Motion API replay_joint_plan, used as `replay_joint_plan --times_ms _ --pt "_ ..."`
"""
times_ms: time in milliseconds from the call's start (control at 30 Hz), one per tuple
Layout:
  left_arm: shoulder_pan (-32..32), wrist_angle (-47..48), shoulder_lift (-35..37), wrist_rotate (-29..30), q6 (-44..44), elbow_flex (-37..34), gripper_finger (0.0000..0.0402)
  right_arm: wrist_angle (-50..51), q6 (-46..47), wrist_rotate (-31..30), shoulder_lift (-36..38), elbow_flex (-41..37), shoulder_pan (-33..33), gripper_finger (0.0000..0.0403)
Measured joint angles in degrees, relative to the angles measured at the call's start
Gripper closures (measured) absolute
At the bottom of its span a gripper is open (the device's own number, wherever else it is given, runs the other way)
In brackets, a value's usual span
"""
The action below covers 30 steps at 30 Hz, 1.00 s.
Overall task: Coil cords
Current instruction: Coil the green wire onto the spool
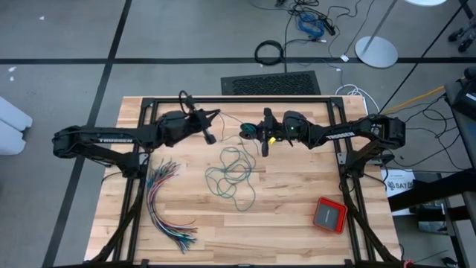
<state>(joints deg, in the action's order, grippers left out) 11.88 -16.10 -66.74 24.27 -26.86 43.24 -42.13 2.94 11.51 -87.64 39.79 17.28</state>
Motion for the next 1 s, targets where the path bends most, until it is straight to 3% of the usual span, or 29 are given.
replay_joint_plan --times_ms 333,667,1000 --pt "0.0 8.3 -3.5 -3.6 10.5 0.0 0.0401 -4.9 1.9 -3.4 0.0 0.0 0.3 0.0403" --pt "-0.8 -7.1 -16.3 -8.4 13.1 0.2 0.0402 -8.3 3.9 -7.6 0.0 0.0 0.4 0.0403" --pt "-1.6 -8.6 -28.0 -8.6 13.3 10.5 0.0402 -8.6 2.6 -16.8 0.0 0.0 0.4 0.0403"
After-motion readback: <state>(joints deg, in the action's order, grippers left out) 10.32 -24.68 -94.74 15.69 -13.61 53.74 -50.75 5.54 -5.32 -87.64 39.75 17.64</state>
